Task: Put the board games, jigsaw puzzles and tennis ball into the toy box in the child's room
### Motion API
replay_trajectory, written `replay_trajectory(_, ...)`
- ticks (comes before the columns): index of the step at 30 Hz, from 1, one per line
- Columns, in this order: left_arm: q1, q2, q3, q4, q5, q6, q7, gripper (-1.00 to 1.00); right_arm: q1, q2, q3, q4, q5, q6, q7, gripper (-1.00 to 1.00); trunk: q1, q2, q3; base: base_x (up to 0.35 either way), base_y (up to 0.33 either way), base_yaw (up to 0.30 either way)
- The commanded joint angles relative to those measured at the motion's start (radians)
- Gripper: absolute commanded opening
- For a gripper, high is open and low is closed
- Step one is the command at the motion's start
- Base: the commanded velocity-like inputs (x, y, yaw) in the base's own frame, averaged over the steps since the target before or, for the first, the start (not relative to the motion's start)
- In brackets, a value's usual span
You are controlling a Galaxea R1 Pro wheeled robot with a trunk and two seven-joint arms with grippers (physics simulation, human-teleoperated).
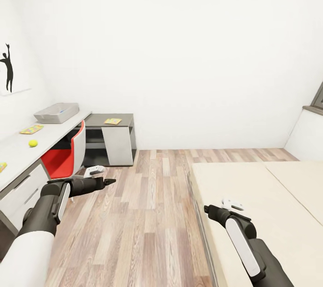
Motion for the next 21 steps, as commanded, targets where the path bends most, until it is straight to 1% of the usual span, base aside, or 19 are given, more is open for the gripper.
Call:
replay_trajectory(1, -0.001, -0.001, 0.002, -0.001, -0.011, 0.003, -0.01, 1.0, -0.001, -0.001, 0.003, -0.001, -0.01, 0.001, -0.01, 1.0, 0.001, -0.002, -0.002, 0.0, -0.005, 0.001)
replay_trajectory(5, -0.001, -0.001, 0.002, -0.001, -0.011, 0.003, -0.01, 1.0, -0.001, -0.001, 0.003, -0.001, -0.01, 0.001, -0.01, 1.0, 0.001, -0.002, -0.002, 0.0, -0.059, 0.001)
replay_trajectory(8, -0.001, -0.001, 0.002, -0.001, -0.011, 0.003, -0.011, 1.0, -0.002, -0.001, 0.033, -0.001, -0.008, 0.001, -0.01, 1.0, 0.001, -0.002, -0.002, 0.0, -0.071, 0.0)
replay_trajectory(11, -0.001, 0.0, 0.002, -0.004, -0.011, 0.003, -0.013, 1.0, -0.002, -0.001, 0.051, 0.0, -0.007, 0.0, -0.01, 1.0, 0.001, -0.002, -0.002, -0.002, -0.03, 0.0)
replay_trajectory(21, -0.001, -0.001, 0.002, -0.01, -0.011, 0.003, -0.013, 1.0, -0.002, -0.001, 0.063, 0.0, -0.007, 0.0, -0.01, 1.0, 0.001, -0.002, -0.002, -0.023, -0.032, 0.0)
